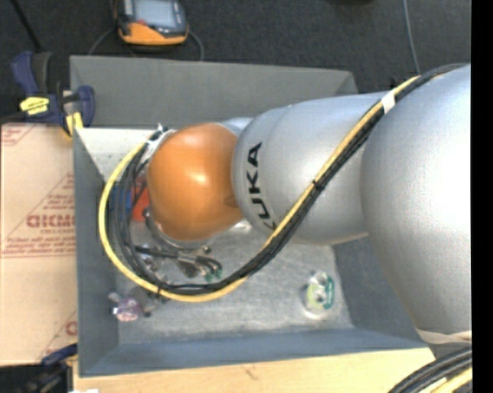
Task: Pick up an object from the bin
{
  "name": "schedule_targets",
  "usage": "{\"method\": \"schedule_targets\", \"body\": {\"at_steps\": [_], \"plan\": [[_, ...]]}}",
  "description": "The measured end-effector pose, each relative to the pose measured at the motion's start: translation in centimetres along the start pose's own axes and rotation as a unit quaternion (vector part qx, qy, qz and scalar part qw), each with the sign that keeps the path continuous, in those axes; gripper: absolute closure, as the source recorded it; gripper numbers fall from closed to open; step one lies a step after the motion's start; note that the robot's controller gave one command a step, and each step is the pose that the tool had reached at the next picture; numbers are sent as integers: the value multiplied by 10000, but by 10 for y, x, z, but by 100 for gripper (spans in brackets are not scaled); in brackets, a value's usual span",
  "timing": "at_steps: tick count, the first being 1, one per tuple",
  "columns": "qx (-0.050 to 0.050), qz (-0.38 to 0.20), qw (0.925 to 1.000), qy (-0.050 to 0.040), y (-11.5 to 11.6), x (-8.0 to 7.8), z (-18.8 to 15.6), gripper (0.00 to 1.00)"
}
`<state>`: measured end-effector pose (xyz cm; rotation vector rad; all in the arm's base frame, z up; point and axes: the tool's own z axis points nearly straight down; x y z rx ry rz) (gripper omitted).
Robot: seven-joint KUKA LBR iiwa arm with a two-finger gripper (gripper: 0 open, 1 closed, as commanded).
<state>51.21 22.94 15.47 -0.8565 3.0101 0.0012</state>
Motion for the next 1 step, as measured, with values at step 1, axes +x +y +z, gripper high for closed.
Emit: {"method": "schedule_targets", "body": {"at_steps": [1], "plan": [[-1,21,10000,-4,8,1,-128,100]]}}
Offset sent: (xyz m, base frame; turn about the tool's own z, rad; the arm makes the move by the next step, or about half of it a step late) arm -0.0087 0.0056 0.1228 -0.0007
